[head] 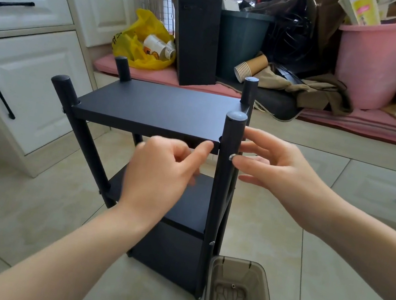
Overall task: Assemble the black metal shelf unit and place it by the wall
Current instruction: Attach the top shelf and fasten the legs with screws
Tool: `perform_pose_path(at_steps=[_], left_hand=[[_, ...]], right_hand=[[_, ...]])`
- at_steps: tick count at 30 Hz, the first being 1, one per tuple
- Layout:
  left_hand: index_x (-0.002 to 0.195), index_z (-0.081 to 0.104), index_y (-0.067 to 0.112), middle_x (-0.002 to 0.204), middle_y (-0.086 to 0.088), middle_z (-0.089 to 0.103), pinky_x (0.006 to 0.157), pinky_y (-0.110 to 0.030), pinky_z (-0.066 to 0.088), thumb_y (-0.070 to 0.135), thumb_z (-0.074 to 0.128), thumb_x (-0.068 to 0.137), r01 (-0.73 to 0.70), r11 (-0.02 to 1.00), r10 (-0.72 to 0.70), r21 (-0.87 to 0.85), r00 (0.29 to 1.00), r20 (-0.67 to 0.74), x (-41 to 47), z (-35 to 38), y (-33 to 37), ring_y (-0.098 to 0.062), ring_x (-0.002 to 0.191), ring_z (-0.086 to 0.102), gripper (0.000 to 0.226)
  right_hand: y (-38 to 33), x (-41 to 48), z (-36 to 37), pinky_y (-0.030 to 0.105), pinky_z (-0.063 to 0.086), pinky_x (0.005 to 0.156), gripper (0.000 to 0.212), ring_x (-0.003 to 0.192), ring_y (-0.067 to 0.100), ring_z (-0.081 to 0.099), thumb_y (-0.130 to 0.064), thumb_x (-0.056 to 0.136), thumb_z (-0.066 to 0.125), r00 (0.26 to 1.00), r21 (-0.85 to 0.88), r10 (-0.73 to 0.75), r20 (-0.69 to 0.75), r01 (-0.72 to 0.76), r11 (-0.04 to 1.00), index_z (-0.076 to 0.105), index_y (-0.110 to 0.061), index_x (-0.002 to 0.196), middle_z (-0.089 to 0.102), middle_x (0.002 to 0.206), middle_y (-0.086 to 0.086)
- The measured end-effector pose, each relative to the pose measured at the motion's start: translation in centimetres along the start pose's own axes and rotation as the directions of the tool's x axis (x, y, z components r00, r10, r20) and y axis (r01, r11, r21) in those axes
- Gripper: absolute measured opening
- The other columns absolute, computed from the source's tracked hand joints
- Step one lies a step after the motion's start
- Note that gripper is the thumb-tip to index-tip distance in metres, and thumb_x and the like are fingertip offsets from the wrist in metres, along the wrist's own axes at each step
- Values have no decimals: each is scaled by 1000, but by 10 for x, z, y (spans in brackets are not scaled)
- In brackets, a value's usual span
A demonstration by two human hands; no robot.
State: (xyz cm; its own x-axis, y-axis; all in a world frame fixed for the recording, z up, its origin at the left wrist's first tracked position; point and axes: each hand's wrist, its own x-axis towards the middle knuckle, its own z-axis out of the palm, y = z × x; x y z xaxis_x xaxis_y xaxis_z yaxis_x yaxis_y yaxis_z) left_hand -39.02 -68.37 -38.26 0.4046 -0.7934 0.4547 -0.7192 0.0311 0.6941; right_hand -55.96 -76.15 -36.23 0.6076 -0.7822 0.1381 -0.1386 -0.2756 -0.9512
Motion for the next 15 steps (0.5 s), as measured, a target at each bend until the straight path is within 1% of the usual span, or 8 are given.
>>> perform_pose_path(at_steps=[1,2,4,6,8,10,13,15], left_hand=[[59,62,20,53,10,60,67,-22,44,54,64,92,-168,968,187,185,978,-96,1,-5,-1,-9,60,59,48],[63,61,20,60,12,58,70,-28,43,55,66,89,-292,917,340,272,929,-147,3,-7,-1,-11,66,56,44],[89,69,20,87,8,65,86,-33,42,62,65,81,-416,867,455,275,885,-97,9,-7,-2,-15,95,55,43],[118,67,17,117,1,65,107,-41,38,67,63,76,-448,861,449,238,892,55,17,0,-2,-17,124,47,66],[124,65,15,126,0,64,118,-51,30,63,68,76,-454,872,438,183,891,121,20,7,0,-19,136,42,67],[117,68,14,123,-2,67,119,-48,28,52,75,74,-434,894,425,115,900,92,22,9,3,-17,135,46,58],[112,73,14,122,-3,70,117,-38,24,46,74,75,-413,909,410,52,910,53,24,5,6,-4,126,44,49],[113,74,15,122,-3,70,118,-39,25,46,74,76,-402,914,399,53,915,62,26,5,6,-6,125,49,48]], right_hand=[[0,0,-1,45,53,98,44,100,13,69,-14,92,65,1000,0,2,-4,-2,1000,62,-43,125,72,112,-9],[1,0,-1,45,53,99,44,101,14,69,-13,91,66,1000,10,7,-5,-7,1000,63,-43,123,72,111,-8],[2,1,-3,48,51,100,44,103,17,69,-12,90,67,1000,38,24,-1,-24,999,65,-43,122,73,111,-7],[4,1,-5,50,49,102,46,108,19,67,-12,87,71,999,78,45,16,-46,996,66,-41,123,73,112,-4],[5,2,-7,50,48,104,47,110,19,67,-12,87,71,997,116,71,34,-75,990,65,-39,125,73,112,-3],[4,3,-8,49,47,105,45,110,17,67,-11,89,68,994,150,97,58,-105,983,65,-37,126,74,112,-3],[0,3,-11,47,46,106,37,114,18,65,-17,90,65,985,201,127,118,-149,968,66,-34,124,72,116,2],[-2,3,-13,46,46,105,34,115,21,64,-17,91,63,979,225,148,139,-177,958,66,-32,121,70,119,5]])
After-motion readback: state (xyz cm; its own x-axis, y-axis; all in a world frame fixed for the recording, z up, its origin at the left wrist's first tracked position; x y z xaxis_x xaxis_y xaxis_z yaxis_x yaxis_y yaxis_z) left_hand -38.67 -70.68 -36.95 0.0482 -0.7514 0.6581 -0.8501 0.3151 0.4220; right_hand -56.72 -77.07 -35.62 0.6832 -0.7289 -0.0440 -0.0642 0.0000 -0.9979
